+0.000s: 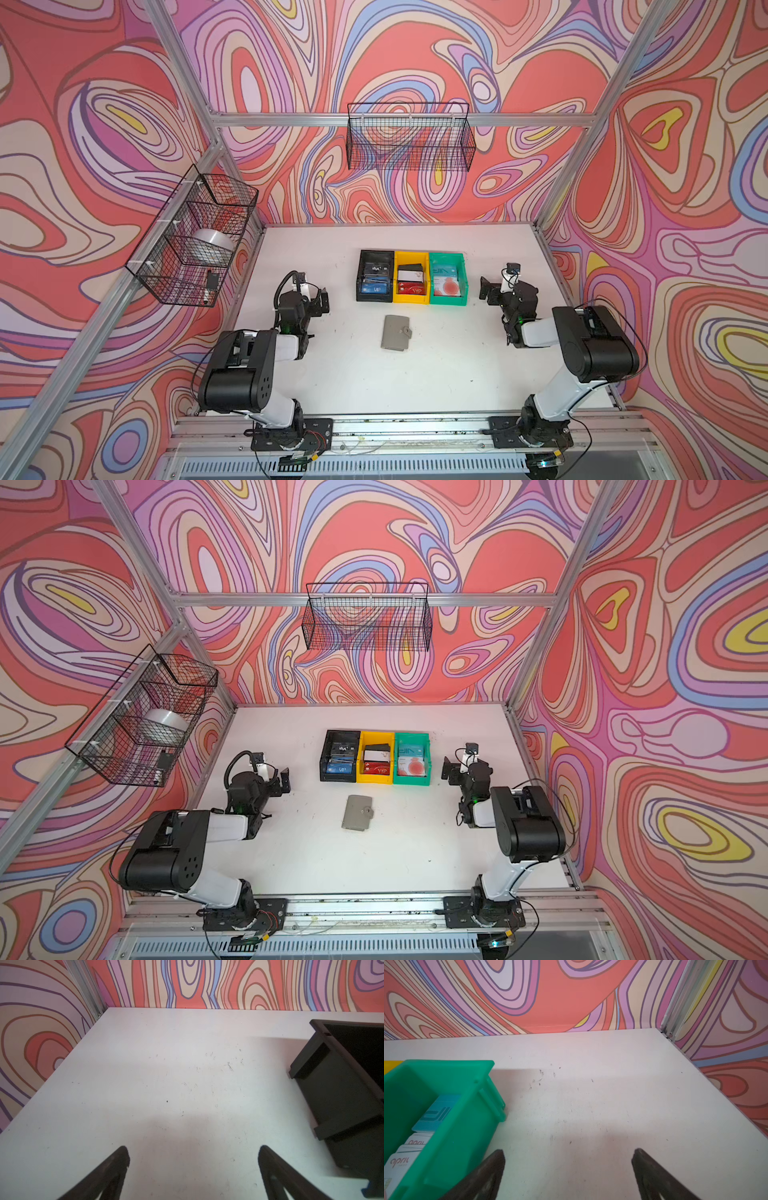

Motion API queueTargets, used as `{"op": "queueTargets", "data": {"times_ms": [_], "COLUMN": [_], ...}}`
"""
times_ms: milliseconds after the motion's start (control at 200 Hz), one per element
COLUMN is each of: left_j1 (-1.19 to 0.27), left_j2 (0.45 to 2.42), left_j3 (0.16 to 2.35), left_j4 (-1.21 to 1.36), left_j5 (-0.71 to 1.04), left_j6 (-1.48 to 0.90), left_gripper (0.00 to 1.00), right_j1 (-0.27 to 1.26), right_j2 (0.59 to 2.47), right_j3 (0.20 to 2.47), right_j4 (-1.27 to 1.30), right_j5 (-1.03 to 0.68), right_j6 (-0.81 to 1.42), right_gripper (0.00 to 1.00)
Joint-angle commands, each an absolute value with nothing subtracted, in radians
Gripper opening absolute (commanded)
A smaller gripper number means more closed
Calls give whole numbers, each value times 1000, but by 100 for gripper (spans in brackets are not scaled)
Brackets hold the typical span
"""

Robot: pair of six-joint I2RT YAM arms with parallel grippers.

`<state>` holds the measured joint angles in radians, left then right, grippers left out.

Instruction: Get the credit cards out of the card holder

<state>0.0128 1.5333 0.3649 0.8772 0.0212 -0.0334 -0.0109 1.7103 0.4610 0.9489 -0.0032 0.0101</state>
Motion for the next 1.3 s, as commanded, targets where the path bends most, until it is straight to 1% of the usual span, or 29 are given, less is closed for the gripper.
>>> {"op": "queueTargets", "data": {"times_ms": [0, 957, 1077, 1127, 1202, 1297], "left_j1": [10, 9, 9, 11, 11, 11], "left_j2": [1537, 1538, 1538, 1538, 1532, 1480], "left_j3": [376, 375, 377, 376, 378, 384], "left_j4": [882, 880, 881, 882, 880, 826], "left_j5": [14, 15, 15, 15, 16, 49], "left_j6": [-26, -25, -27, -27, -26, -14], "left_gripper": [100, 100, 100, 100, 100, 100], "right_j1": [-7, -8, -8, -8, -3, 1], "right_j2": [1712, 1712, 1711, 1710, 1675, 1557], "right_j3": [473, 469, 469, 473, 466, 492], "right_j4": [947, 951, 951, 947, 934, 792], "right_j5": [6, 11, 12, 53, 125, 158], "right_j6": [17, 15, 15, 27, 50, 53], "right_gripper": [98, 99, 96, 95, 94, 93]}}
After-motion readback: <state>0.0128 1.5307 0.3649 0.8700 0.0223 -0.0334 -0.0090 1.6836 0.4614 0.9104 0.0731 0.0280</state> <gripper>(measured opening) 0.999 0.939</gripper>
